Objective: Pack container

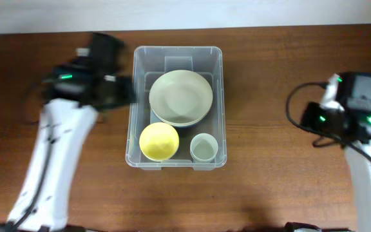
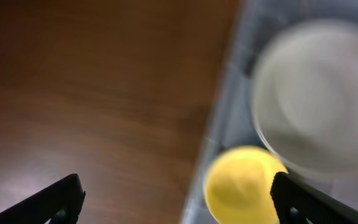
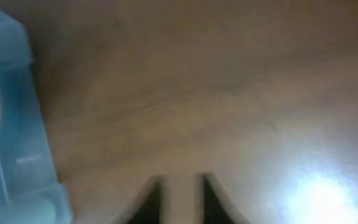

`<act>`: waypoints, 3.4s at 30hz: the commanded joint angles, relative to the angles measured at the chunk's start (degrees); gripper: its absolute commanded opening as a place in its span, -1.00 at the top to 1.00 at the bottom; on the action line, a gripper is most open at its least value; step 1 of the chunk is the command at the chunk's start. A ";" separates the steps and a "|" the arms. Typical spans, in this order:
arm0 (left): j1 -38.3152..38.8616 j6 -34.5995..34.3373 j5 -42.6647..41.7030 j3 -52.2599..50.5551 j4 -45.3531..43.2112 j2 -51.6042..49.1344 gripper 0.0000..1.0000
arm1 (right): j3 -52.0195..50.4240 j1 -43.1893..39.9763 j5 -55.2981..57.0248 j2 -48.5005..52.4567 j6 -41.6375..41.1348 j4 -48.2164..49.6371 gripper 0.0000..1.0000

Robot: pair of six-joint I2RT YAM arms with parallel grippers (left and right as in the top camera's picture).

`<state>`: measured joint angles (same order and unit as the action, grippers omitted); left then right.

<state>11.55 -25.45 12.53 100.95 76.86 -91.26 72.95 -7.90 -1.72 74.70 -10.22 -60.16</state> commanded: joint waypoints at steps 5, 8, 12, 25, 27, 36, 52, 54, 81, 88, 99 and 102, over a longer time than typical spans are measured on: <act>-15.28 -3.19 -10.71 -0.02 0.79 -2.23 -0.98 | -0.04 11.80 -8.33 17.66 5.25 20.33 0.92; -16.68 -3.19 -12.48 -0.02 1.79 -3.72 -0.98 | -0.04 15.02 -10.80 22.86 5.53 27.19 0.92; -16.70 -3.17 -12.81 -0.02 2.12 -5.05 -0.98 | -0.04 18.12 -14.34 27.39 5.57 33.97 0.93; -16.70 -1.86 -12.79 -0.02 2.32 -5.16 -0.98 | -0.02 17.77 -28.46 28.96 8.35 43.06 0.91; -16.70 -0.83 -12.79 -0.02 2.27 -5.16 -0.98 | 0.00 16.76 -28.06 28.94 8.31 43.01 0.75; -16.59 14.23 -6.05 -0.02 -11.37 -5.22 -0.99 | 1.62 8.41 -6.21 25.24 6.34 38.42 -0.38; -16.20 28.98 -14.14 -0.09 -12.72 -3.91 -0.99 | 2.36 -1.14 -0.13 13.49 1.51 16.15 -0.98; -15.58 28.96 -14.05 -1.20 -12.76 -1.29 -0.99 | 1.33 -1.11 2.36 9.77 0.13 15.26 -0.98; -14.53 22.91 -11.28 -60.00 -16.83 60.22 -0.99 | -34.77 -1.11 3.28 -56.33 -1.22 15.30 -0.98; -14.53 22.91 -11.28 -60.00 -14.21 60.22 -0.99 | -34.77 -1.11 3.28 -56.33 -1.22 15.28 -0.98; -14.53 22.93 -11.28 -60.00 -14.21 60.22 -0.99 | -39.17 -1.11 -3.61 -60.85 6.67 16.85 -0.98; -14.53 22.93 -11.28 -60.00 -14.21 60.22 -0.99 | -43.87 -1.05 -7.96 -64.06 8.76 21.90 -0.98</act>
<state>-3.01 -2.00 1.04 41.01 62.81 -31.53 32.64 -8.93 -4.05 13.21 -5.30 -40.88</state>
